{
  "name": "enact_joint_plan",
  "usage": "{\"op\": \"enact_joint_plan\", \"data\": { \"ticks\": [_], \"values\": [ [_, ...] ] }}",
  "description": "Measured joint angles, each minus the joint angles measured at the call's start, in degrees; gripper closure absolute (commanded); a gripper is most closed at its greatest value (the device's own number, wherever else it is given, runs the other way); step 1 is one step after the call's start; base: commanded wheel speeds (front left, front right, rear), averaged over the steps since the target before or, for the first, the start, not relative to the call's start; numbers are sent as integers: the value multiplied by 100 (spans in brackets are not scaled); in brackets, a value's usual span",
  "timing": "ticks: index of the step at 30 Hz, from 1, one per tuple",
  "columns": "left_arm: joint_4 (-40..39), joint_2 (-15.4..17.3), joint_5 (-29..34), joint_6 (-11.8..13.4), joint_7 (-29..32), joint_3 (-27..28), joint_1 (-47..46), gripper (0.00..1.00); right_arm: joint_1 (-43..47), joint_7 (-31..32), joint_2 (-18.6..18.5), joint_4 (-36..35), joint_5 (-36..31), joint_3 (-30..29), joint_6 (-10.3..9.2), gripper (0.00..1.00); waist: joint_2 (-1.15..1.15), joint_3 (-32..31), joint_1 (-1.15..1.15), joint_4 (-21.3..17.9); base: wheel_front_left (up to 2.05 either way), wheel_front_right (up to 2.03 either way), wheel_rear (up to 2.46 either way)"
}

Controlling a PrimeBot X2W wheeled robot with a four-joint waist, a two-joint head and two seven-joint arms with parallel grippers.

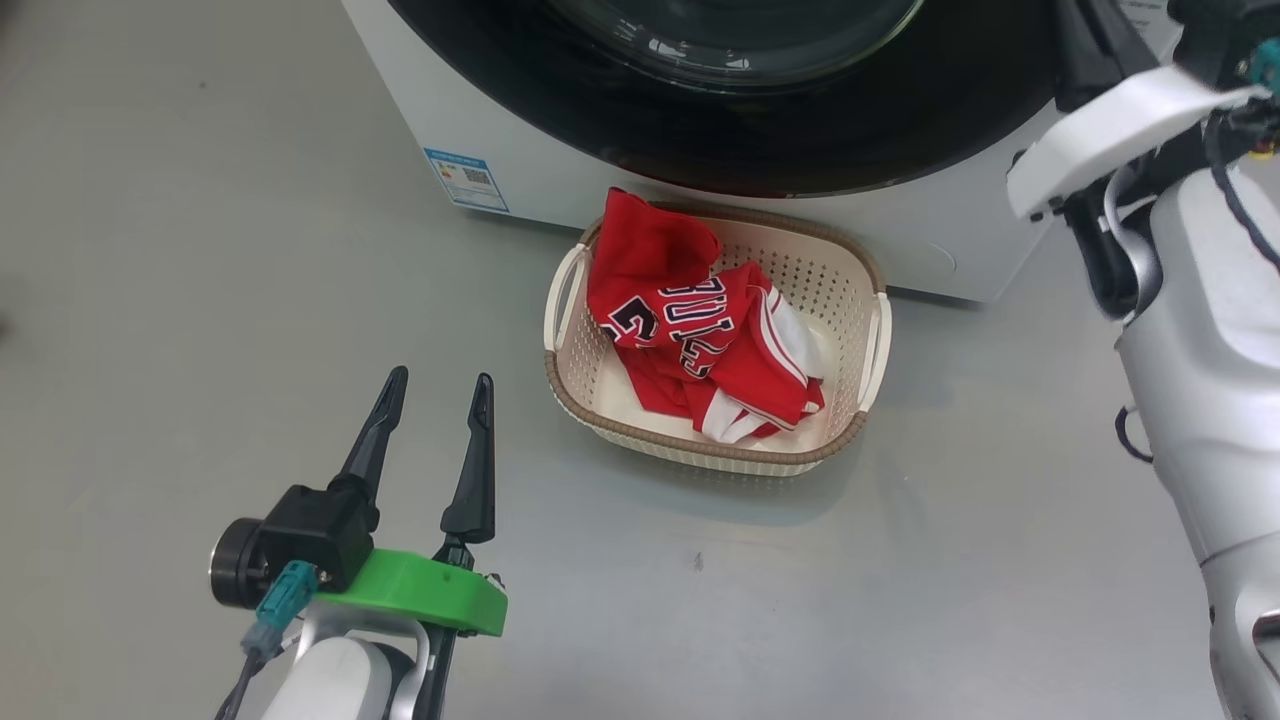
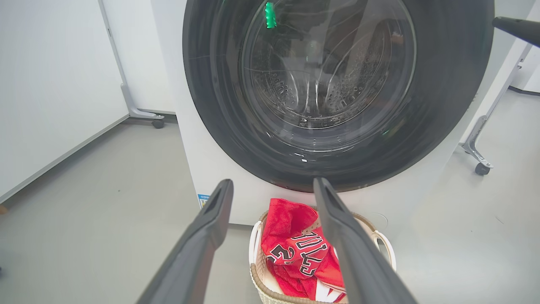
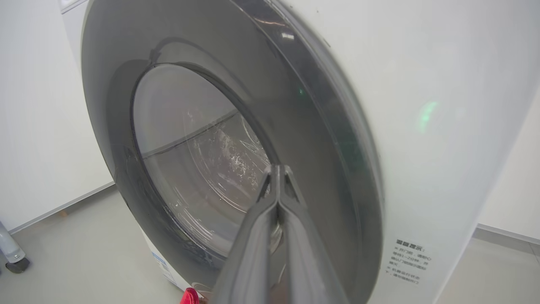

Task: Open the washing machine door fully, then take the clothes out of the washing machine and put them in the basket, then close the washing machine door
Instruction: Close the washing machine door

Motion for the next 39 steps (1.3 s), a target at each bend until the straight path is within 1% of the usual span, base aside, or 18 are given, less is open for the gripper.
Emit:
{"op": "enact_joint_plan", "data": {
  "ticks": [6, 10, 13, 17, 18, 19, 21, 22, 23, 24, 33, 35, 39],
  "values": [
    [103, 105, 92, 0, 5, 8, 5, 0, 862, -157, 10, -20, 49, 81, 0, 100, 0, -224, 0, -153, 0, 0, 0],
    [160, 208, 154, 0, 80, 3, 24, 0, 1443, -208, 96, -26, 146, 60, 0, 100, 0, -404, 0, -259, 0, 0, 0],
    [197, 299, 168, 0, 136, 4, 74, 0, 1745, -214, 176, -79, 211, 56, 0, 100, 0, -532, 0, -358, 0, 0, 0],
    [227, 375, 201, 0, 222, 3, 173, 0, 2084, -259, 171, -187, 292, -33, 1, 100, 0, -703, 0, -492, 0, 0, 0],
    [234, 390, 201, 0, 240, 2, 186, 0, 2170, -260, 163, -219, 297, -57, 0, 96, 0, -746, 0, -524, 0, 0, 0],
    [235, 409, 201, 0, 257, 4, 200, 0, 2256, -261, 163, -252, 308, -87, 0, 89, 0, -790, 0, -555, 0, 0, 0],
    [243, 439, 201, 0, 302, 16, 253, 0, 2431, -265, 166, -350, 330, -120, -2, 64, 0, -877, 0, -617, 0, 0, 0],
    [246, 449, 201, 0, 312, 25, 285, 0, 2505, -266, 167, -392, 330, -125, -4, 56, 0, -919, 0, -648, 0, 0, 0],
    [254, 453, 201, 0, 316, 34, 316, 0, 2581, -266, 172, -427, 331, -138, -7, 41, 0, -961, 0, -679, 0, 0, 0],
    [257, 454, 200, 0, 341, 41, 352, 0, 2666, -266, 179, -465, 333, -151, -9, 1, 0, -1005, 0, -709, 0, 0, 0],
    [278, 498, 180, 0, 445, 79, 620, 0, 3415, -278, 300, -845, 342, -263, -223, 0, 0, -1390, 0, -932, 0, 0, 0],
    [263, 525, 172, 0, 482, 108, 678, 0, 3556, -281, 312, -969, 344, -292, -298, 0, 0, -1464, 0, -977, 0, 0, 0],
    [199, 559, 153, 0, 489, 155, 740, 0, 3793, -282, 318, -1218, 347, -343, -368, 0, 0, -1563, 0, -1086, 0, 0, 0]
  ]
}}
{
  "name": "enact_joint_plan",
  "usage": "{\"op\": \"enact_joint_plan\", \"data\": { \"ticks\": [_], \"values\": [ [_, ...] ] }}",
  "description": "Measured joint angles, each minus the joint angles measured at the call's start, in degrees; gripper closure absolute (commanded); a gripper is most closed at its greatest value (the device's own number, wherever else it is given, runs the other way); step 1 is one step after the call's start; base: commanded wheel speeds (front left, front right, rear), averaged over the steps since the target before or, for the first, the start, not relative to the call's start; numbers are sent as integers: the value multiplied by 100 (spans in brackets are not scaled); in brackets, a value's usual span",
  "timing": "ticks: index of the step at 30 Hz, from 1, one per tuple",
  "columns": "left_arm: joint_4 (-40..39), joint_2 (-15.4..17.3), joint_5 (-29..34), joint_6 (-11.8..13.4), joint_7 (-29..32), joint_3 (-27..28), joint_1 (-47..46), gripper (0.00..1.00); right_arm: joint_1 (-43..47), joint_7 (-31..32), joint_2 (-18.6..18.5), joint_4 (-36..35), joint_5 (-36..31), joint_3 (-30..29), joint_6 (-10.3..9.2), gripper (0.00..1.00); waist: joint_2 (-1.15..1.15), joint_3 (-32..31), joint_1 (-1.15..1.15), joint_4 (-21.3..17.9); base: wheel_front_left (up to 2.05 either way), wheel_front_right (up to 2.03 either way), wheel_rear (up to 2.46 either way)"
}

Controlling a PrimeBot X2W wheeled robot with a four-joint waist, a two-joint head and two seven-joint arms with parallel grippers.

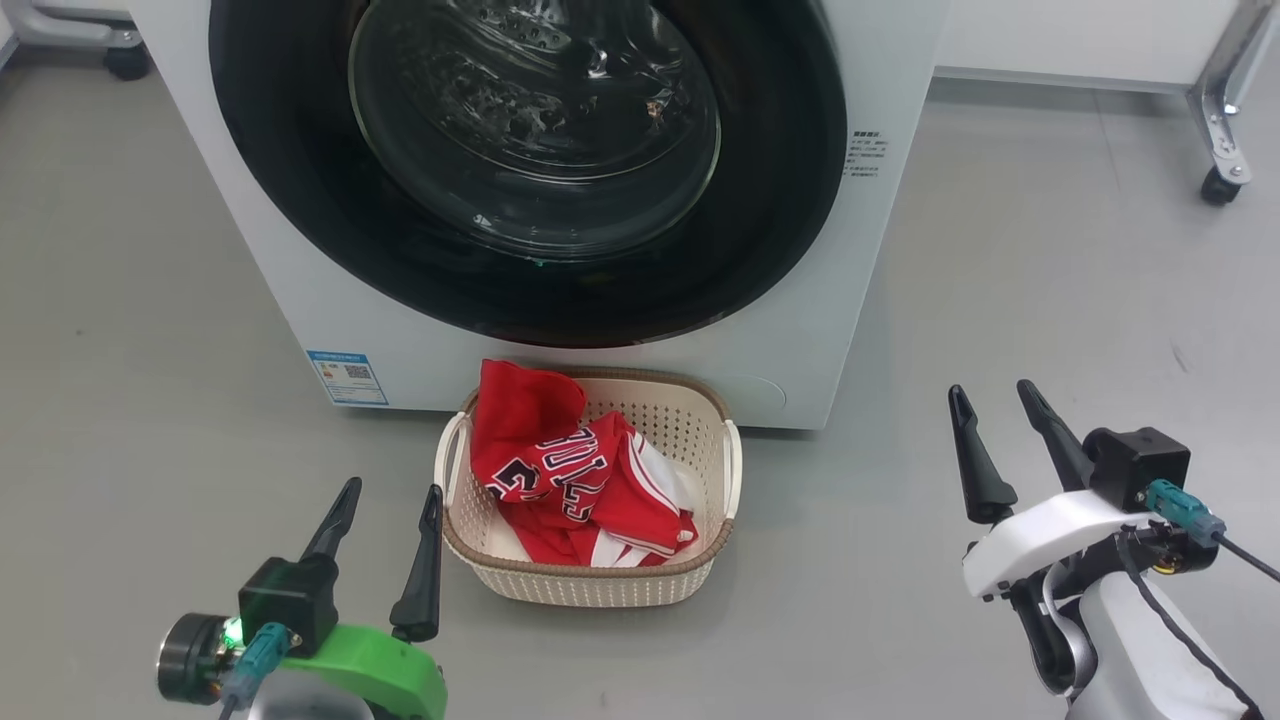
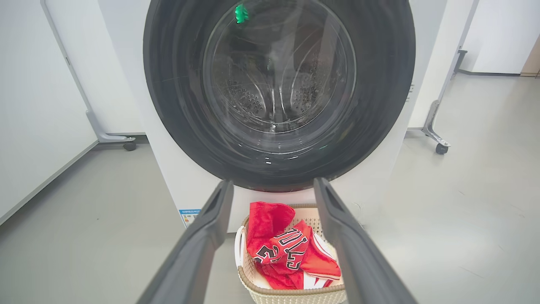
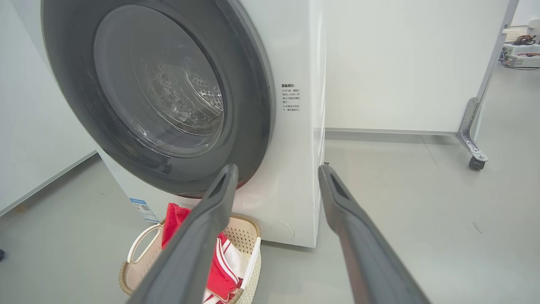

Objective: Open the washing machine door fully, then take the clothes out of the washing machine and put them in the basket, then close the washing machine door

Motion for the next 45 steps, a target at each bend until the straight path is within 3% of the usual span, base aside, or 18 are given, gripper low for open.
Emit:
{"op": "enact_joint_plan", "data": {
  "ticks": [24, 45],
  "values": [
    [-315, 58, -55, 0, 92, 64, 265, 0, 1546, 0, -2, -1238, -15, -157, -592, 0, 0, -206, 0, -309, 0, 0, 0],
    [-441, 66, -55, 1, 129, 64, 343, 0, 2078, 154, -101, -2069, -27, -200, -755, 0, 0, -197, 0, -374, 0, 0, 0]
  ]
}}
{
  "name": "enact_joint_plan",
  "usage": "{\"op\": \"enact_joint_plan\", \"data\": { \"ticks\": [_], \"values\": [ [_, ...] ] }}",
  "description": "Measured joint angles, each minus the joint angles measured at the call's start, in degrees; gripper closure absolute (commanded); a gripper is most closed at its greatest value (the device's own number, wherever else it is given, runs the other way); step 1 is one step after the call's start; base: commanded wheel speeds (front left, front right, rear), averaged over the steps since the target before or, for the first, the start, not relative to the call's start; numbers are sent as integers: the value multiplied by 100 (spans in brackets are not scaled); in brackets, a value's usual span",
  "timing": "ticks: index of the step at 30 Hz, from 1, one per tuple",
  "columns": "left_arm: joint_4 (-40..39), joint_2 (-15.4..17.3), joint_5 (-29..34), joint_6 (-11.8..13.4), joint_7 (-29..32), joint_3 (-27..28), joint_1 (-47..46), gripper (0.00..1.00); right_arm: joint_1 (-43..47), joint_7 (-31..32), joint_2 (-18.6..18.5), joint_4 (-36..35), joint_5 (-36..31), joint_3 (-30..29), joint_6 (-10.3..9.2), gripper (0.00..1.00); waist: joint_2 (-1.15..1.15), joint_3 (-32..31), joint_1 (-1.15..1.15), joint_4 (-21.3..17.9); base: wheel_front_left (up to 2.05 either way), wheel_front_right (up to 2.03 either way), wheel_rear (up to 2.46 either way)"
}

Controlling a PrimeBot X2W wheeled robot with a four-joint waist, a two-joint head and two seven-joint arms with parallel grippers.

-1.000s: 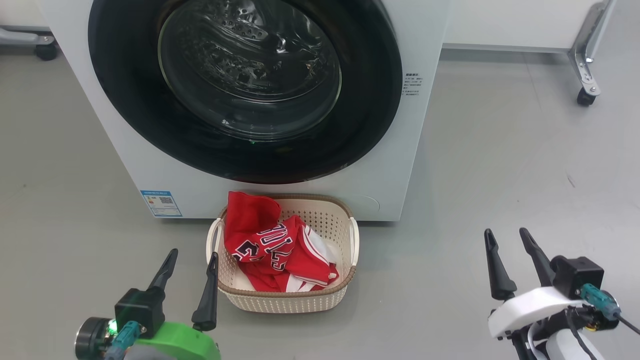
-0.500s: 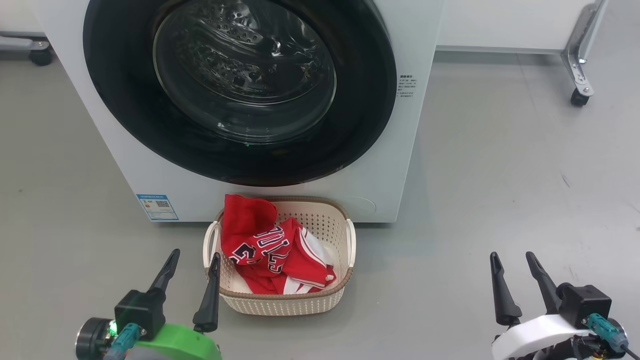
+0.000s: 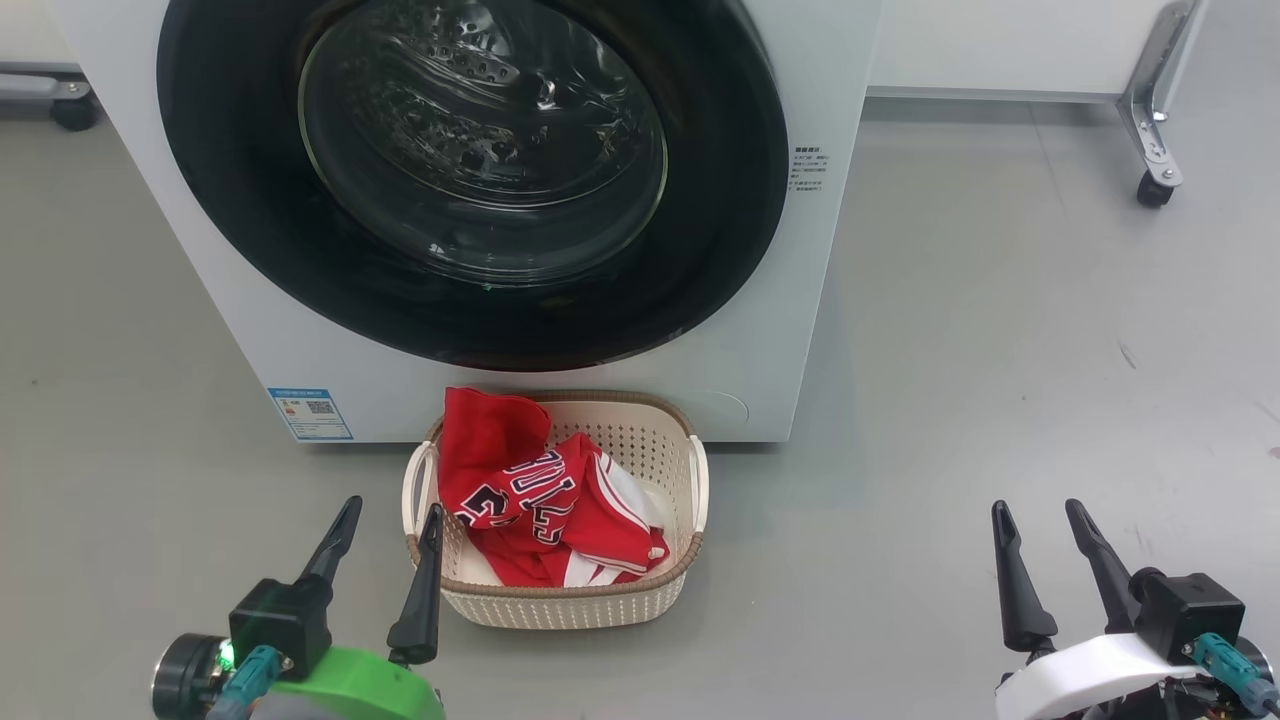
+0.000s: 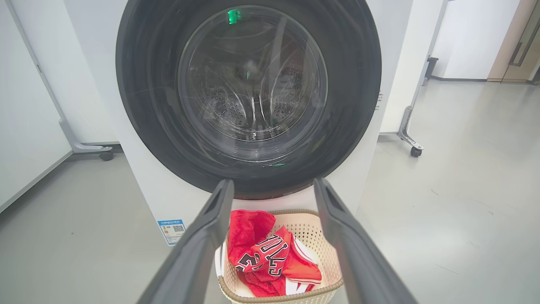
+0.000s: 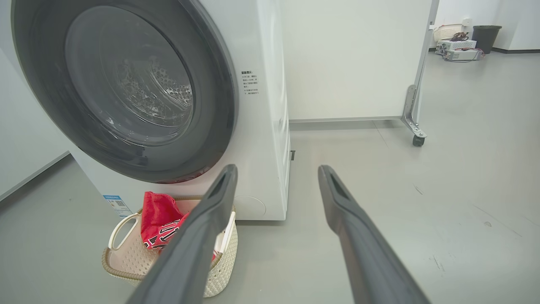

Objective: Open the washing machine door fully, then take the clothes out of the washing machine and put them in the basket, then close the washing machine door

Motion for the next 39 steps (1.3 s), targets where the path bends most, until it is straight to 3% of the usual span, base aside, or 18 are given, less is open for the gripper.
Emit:
{"op": "enact_joint_plan", "data": {
  "ticks": [24, 25, 33, 39],
  "values": [
    [-68, -1, 0, 7, 23, -10, 1, 0, 283, 285, -62, -545, -1, -64, -97, 0, 0, 25, 0, 24, 0, 0, 0],
    [-68, -1, 0, 7, 24, -10, 1, 100, 300, 287, -63, -563, -1, -64, -98, 100, 0, 26, 0, 26, 0, 0, 0],
    [253, -103, -48, 5, 22, -112, 160, 100, 397, 286, 126, -254, 74, 10, -86, 100, 0, 29, 0, 20, 0, 0, 0],
    [203, -137, -428, -38, 16, -73, 206, 100, 399, 286, 144, -257, 436, 0, -25, 100, 0, 32, 0, -20, 0, 0, 0]
  ]
}}
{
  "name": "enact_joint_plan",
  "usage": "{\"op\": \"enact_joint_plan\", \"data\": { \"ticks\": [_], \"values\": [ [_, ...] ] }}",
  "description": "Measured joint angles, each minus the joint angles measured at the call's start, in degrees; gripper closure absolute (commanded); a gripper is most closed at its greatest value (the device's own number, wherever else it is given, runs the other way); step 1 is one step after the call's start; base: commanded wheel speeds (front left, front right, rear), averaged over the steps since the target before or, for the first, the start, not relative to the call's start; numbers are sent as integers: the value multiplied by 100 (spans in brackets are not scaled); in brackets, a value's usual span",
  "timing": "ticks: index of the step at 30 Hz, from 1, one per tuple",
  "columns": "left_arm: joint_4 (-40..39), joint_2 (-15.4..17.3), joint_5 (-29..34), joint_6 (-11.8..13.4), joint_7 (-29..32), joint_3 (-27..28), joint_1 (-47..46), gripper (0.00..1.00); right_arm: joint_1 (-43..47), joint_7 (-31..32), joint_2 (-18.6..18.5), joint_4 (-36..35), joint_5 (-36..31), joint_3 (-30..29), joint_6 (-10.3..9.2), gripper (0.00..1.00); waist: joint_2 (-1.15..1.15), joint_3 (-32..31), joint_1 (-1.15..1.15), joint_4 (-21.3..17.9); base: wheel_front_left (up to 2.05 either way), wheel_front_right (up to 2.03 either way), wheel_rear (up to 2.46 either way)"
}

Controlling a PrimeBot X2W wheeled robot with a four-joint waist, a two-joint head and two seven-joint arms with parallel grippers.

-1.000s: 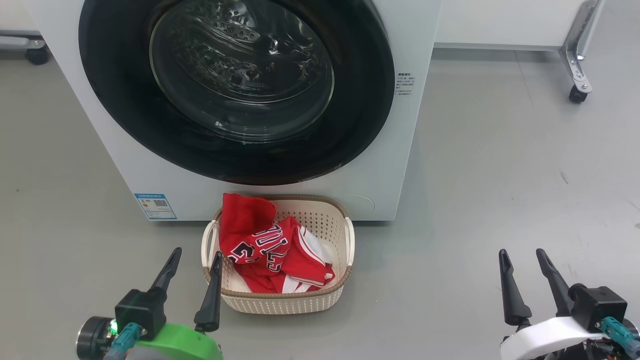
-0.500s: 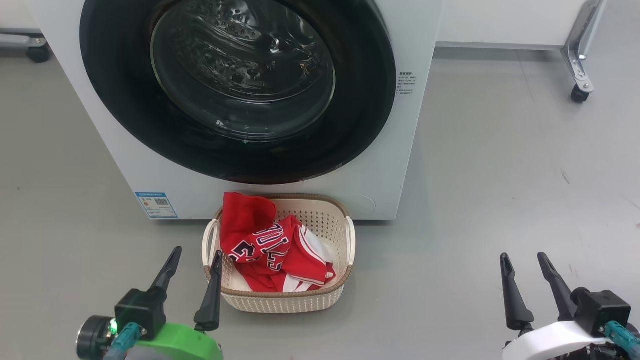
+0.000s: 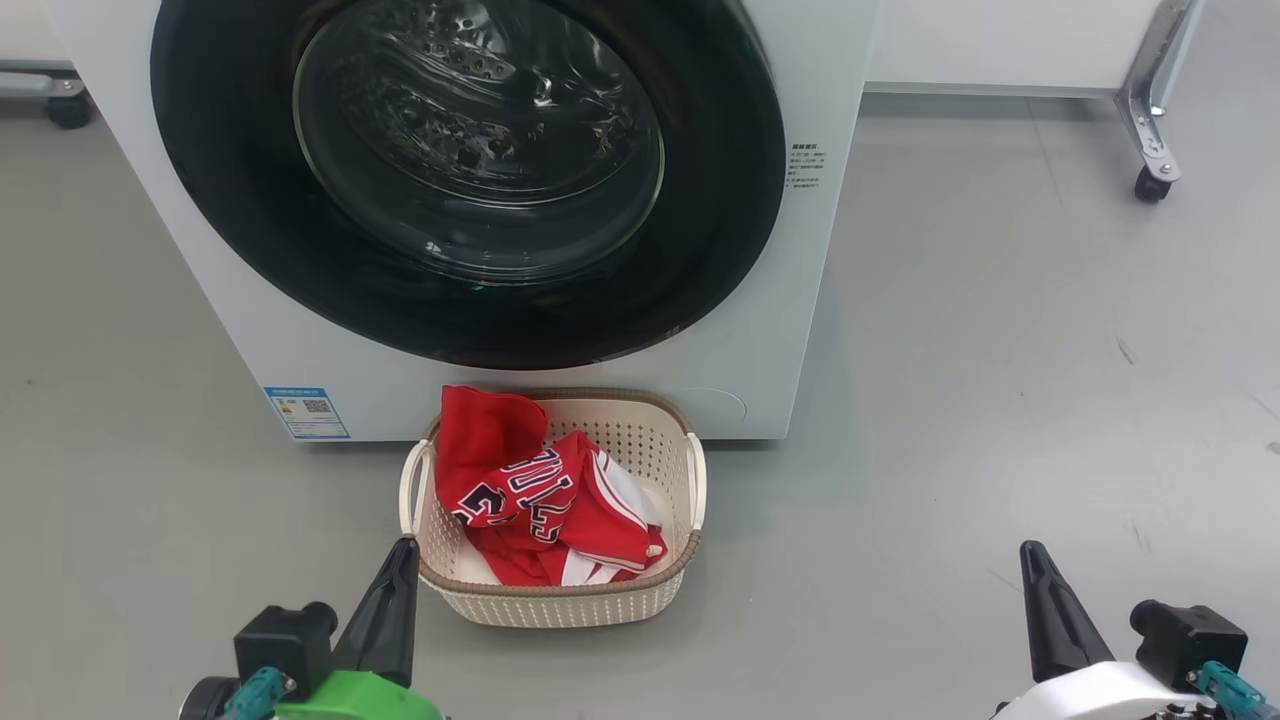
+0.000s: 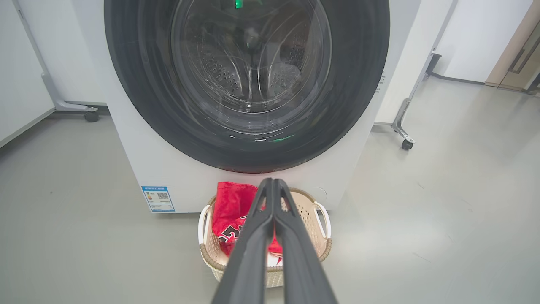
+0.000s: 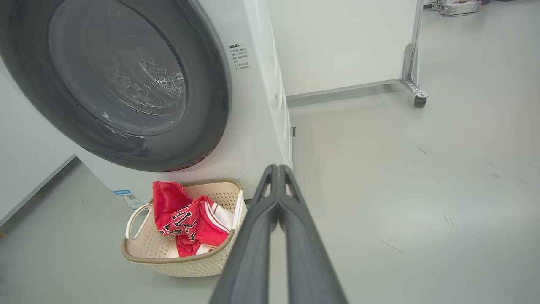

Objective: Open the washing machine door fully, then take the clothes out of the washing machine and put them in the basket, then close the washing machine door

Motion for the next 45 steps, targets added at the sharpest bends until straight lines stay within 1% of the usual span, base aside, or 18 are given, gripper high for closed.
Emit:
{"op": "enact_joint_plan", "data": {
  "ticks": [5, 7, 13, 15, 23, 45],
  "values": [
    [-5, -37, -439, -14, 7, 121, 2, 100, -2, 69, 42, -1, 438, -91, 44, 100, 0, 3, 0, -31, 0, 0, 0],
    [-3, -41, -621, -67, 21, 175, 2, 100, -8, 96, 53, 3, 579, -132, 87, 100, 0, 3, 0, -42, 0, 0, 0],
    [26, -68, -1016, -135, 87, 313, 2, 100, -37, 174, 102, 32, 982, -225, 93, 100, 0, 6, 0, -75, 0, 0, 0],
    [40, -69, -1129, -156, 101, 355, 1, 100, -53, 201, 111, 42, 1120, -260, 143, 100, 0, 6, 0, -86, 0, 0, 0],
    [100, -73, -1718, -215, 197, 532, -3, 100, -172, 322, 118, 118, 1666, -386, 208, 100, 0, 7, 0, -129, 0, 0, 0],
    [399, -145, -3231, -517, 387, 976, -82, 100, -510, 613, 170, 390, 3175, -716, 445, 100, 0, 7, 0, -247, 0, 0, 0]
  ]
}}
